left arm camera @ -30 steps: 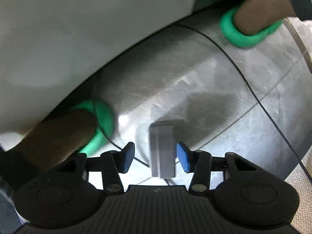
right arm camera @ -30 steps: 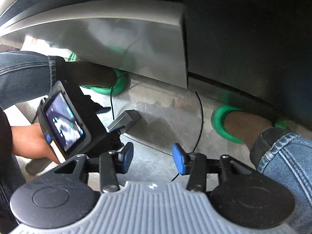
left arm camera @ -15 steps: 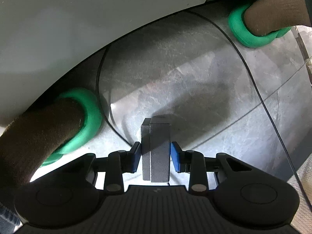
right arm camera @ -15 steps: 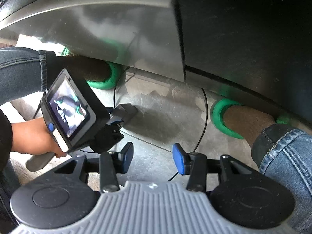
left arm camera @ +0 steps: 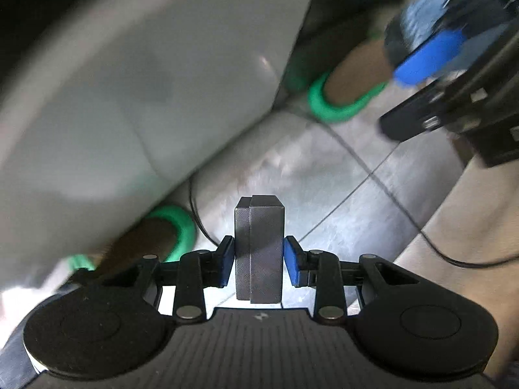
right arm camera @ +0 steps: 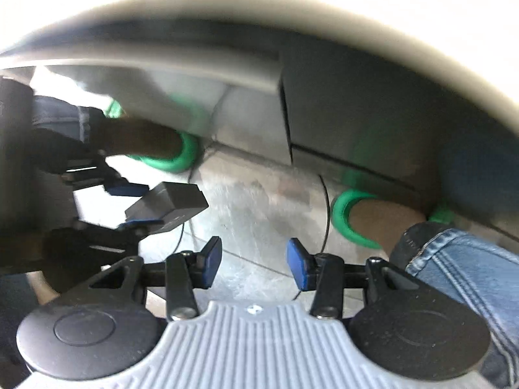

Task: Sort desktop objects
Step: 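Lift the grey block with the left gripper up above the table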

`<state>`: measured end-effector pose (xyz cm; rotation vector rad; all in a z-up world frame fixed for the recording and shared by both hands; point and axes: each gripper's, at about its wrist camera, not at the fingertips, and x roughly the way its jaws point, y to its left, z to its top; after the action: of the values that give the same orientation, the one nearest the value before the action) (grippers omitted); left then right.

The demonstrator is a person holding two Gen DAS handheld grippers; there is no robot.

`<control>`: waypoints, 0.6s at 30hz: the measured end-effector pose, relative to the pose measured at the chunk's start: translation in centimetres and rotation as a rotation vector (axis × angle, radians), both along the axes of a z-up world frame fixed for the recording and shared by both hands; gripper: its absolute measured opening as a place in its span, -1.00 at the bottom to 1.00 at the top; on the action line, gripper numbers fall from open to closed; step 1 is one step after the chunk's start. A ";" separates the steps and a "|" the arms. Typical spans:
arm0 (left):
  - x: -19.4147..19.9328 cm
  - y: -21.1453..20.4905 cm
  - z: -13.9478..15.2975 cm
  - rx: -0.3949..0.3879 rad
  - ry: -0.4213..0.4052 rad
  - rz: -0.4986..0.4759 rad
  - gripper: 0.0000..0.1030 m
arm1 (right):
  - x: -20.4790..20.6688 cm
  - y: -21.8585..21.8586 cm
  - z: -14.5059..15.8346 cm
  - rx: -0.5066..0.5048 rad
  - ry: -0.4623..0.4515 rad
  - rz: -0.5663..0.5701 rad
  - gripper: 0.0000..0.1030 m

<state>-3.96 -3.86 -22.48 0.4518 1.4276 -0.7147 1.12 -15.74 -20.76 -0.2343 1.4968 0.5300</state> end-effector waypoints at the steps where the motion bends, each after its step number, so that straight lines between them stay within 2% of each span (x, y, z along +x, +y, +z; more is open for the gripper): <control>1: 0.0 0.4 1.4 -0.012 -0.028 0.003 -0.27 | -0.1 0.0 0.9 0.014 -0.016 -0.001 -0.08; 11: -2.0 3.4 13.5 -0.182 -0.215 0.048 -0.27 | -1.8 -1.8 10.3 0.186 -0.146 -0.002 -0.10; 18: -1.6 6.9 20.9 -0.340 -0.328 0.257 -0.27 | -2.6 -3.0 18.8 0.338 -0.339 0.021 -0.10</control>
<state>-5.58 3.02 -1.63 0.1086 1.0078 -0.6256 -1.51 -18.73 -1.93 -0.0691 1.0588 0.7126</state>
